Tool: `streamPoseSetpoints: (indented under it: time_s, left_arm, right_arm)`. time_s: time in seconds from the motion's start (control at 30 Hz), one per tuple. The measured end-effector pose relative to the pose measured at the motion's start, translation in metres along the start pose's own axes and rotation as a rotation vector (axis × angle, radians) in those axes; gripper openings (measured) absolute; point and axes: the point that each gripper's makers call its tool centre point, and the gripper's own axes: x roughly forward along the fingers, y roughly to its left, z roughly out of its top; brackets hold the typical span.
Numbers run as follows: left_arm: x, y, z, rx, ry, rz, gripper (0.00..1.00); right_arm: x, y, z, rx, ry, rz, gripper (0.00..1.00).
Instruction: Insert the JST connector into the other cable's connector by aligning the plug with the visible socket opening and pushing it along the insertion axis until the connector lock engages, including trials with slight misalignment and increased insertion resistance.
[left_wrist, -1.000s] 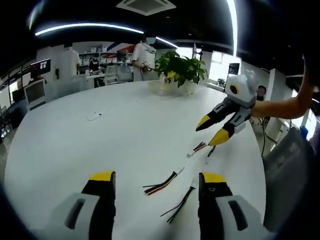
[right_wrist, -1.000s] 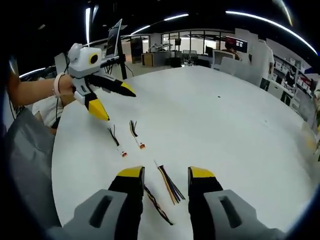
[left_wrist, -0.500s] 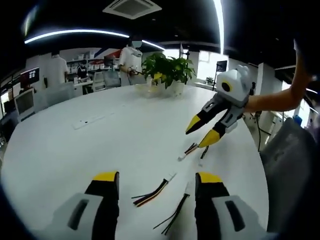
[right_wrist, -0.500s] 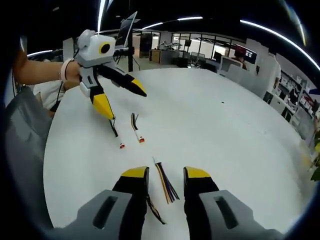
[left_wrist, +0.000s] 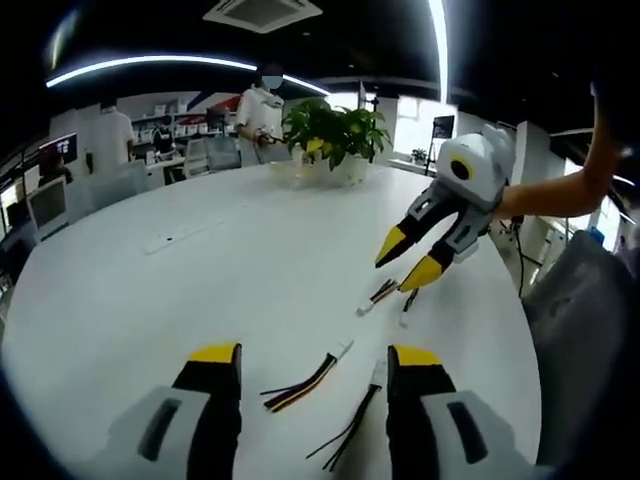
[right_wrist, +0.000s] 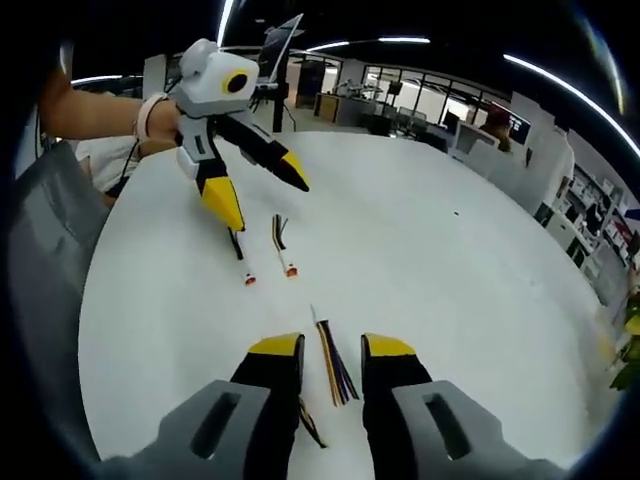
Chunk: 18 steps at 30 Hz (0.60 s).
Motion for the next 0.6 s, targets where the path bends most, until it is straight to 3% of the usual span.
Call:
streamPoseSetpoints:
  time_s: [0.07,0.3,0.6]
  left_arm:
    - [0.0,-0.001,0.003,0.037,-0.017,-0.01,0.48]
    - [0.002,-0.001,0.004,0.035,-0.025,-0.022,0.42]
    - [0.008,-0.005,-0.006,0.039,0.003,-0.048,0.44]
  right_arm:
    - [0.001,-0.001,-0.002,-0.009,0.009,-0.006,0.21]
    - [0.004,-0.004,-0.002,0.014,-0.01,0.007,0.18]
    - [0.006,-0.005,-0.006,0.019,-0.007,0.02,0.12]
